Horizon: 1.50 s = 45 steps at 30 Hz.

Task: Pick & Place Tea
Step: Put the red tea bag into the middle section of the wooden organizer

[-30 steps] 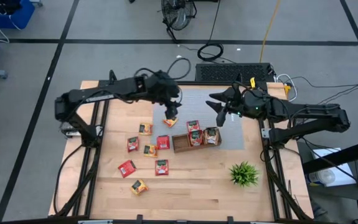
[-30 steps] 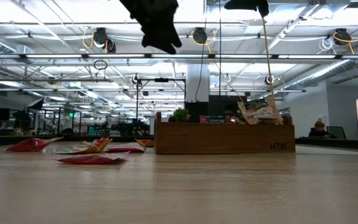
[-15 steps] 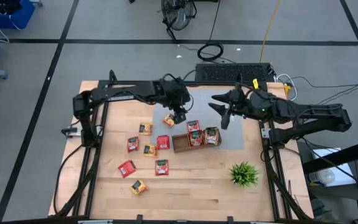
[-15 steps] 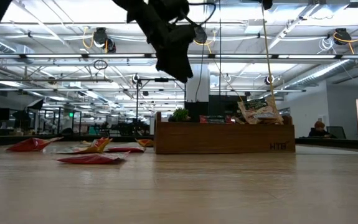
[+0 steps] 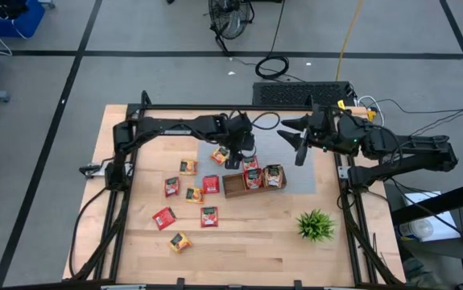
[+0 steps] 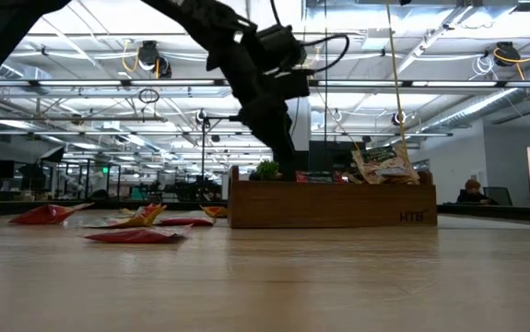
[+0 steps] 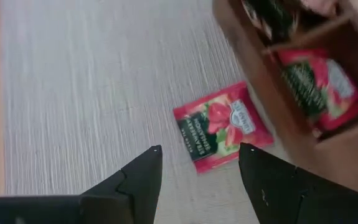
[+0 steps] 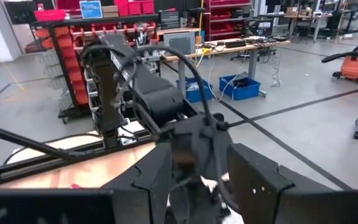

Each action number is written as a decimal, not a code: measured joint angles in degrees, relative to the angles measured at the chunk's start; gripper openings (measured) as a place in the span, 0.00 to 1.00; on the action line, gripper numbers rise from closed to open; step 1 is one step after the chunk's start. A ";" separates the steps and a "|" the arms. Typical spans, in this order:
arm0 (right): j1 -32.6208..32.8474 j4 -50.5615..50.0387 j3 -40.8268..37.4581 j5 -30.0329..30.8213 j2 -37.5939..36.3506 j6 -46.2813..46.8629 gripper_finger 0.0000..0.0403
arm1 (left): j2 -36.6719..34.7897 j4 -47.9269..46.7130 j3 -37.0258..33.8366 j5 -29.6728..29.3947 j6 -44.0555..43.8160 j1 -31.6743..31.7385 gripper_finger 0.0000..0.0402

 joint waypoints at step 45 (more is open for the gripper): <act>0.13 0.29 0.00 0.01 0.17 -0.24 0.36 | 11.12 2.90 0.15 -3.70 -11.16 -2.56 0.40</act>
